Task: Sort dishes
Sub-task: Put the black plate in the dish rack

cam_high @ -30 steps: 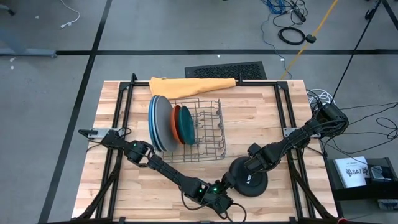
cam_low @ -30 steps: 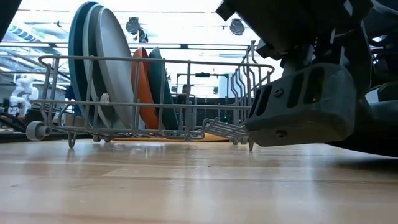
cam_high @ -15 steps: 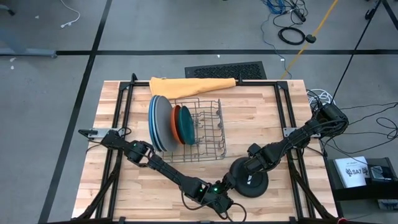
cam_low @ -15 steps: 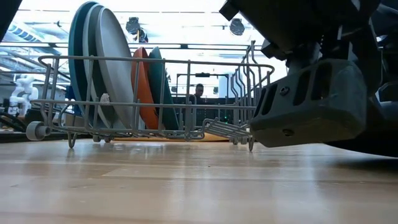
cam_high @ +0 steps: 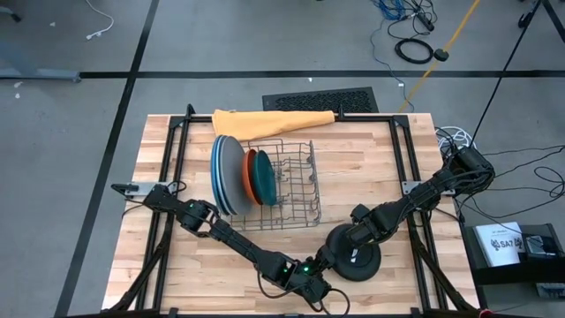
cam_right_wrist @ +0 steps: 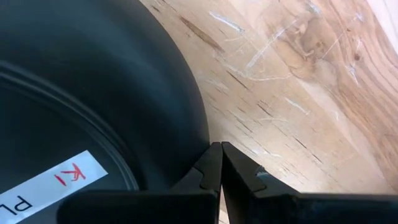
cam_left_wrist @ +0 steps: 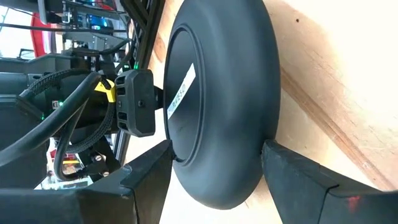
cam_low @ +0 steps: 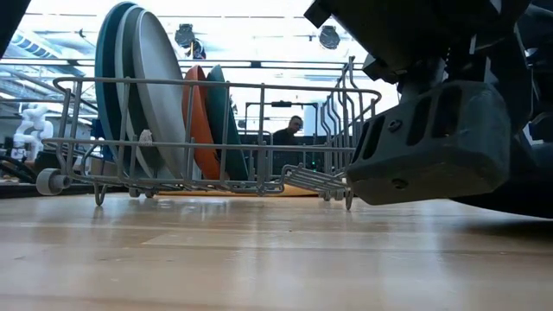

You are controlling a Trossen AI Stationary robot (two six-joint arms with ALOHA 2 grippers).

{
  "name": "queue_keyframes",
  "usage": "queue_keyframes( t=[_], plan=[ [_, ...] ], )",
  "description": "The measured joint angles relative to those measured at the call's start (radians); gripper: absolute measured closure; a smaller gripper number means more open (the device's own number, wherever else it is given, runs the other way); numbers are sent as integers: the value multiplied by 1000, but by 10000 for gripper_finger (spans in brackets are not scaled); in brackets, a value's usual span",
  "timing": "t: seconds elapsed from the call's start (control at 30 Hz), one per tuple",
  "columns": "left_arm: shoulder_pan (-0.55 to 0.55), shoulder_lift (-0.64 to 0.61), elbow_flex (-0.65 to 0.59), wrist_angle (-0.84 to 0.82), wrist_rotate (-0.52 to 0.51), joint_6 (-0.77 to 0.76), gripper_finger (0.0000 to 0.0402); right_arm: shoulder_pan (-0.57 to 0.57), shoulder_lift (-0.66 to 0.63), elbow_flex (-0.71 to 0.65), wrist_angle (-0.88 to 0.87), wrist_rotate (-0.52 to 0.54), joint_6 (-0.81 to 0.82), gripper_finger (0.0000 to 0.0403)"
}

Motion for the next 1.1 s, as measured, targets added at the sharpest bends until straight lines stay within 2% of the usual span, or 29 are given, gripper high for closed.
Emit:
queue_keyframes(
  t=[0.23,0.5,0.7,0.9,1.1],
  plan=[
    [0,0,0,-16,51,-1,159,0,0,0,17,-7,0,403],
    [19,-5,5,-122,289,-67,146,0,0,2,161,-3,3,403],
    [50,-5,8,-193,397,-111,120,0,0,2,166,-6,23,403],
    [40,-25,5,-215,390,-144,118,0,0,2,191,-13,23,403],
    [41,-72,-2,-265,453,-181,118,-2,1,3,234,-18,17,402]
  ],
)
